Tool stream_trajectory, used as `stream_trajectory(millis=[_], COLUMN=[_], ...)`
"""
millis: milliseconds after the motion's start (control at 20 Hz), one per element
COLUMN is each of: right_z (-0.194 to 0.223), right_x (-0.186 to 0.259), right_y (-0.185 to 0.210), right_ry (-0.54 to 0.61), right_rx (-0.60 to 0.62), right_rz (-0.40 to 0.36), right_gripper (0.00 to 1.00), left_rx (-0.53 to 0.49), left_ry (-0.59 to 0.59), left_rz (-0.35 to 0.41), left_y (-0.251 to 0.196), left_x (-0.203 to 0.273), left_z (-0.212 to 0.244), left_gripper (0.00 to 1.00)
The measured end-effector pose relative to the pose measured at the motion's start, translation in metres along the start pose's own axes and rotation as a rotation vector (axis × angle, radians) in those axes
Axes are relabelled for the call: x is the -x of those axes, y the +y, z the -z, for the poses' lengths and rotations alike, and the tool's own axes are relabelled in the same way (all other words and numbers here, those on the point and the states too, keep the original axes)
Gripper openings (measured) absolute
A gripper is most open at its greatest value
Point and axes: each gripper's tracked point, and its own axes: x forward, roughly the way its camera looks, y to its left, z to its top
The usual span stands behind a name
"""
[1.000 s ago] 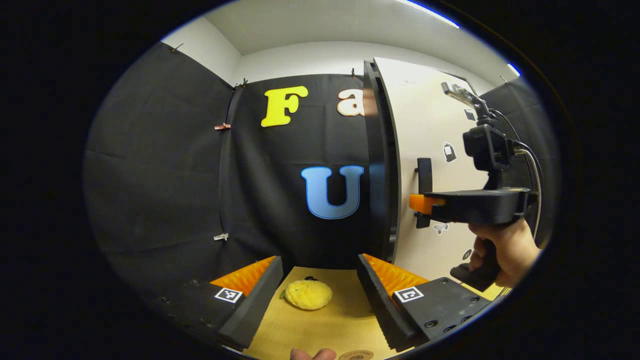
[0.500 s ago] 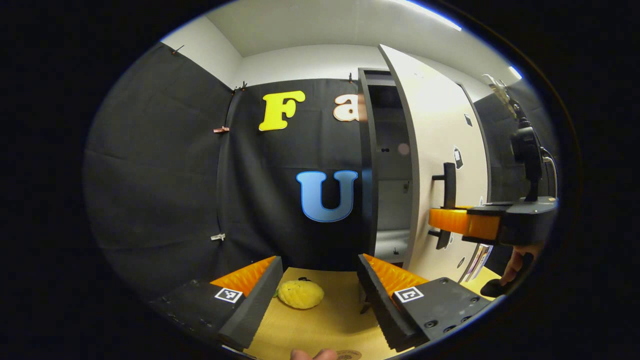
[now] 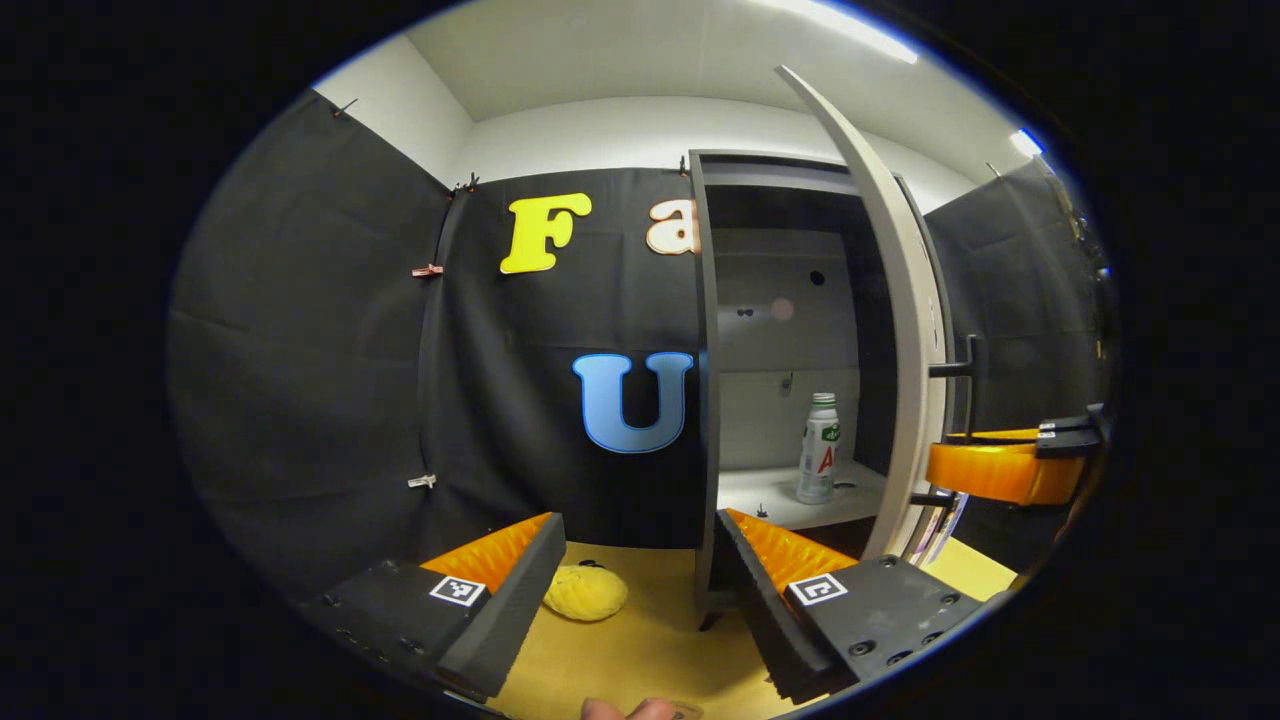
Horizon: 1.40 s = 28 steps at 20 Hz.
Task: Open the cabinet door with the right hand, grasp the bottle in the cabinet with the left hand and place it on the coaster, then close the cabinet door with the right hand.
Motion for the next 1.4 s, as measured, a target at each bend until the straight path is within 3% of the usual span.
stream_trajectory(millis=[250, 850, 1100, 1400], right_z=[-0.006, -0.017, -0.019, -0.020], right_x=[0.040, 0.106, 0.118, 0.121], right_y=[-0.027, -0.110, -0.126, -0.136], right_ry=[-0.006, -0.023, -0.024, -0.021], right_rx=[0.013, 0.054, 0.038, 0.023], right_rz=[0.058, 0.334, 0.375, 0.371], right_gripper=[0.16, 0.14, 0.14, 0.14], left_rx=[0.006, 0.016, 0.018, 0.018], left_ry=[-0.008, -0.015, -0.014, -0.013], left_rz=[0.031, 0.141, 0.179, 0.201], left_y=[-0.021, -0.077, -0.105, -0.130], left_x=[0.001, -0.009, -0.010, -0.018], left_z=[-0.003, -0.010, -0.011, -0.015], left_gripper=[0.94, 0.94, 0.94, 0.94])
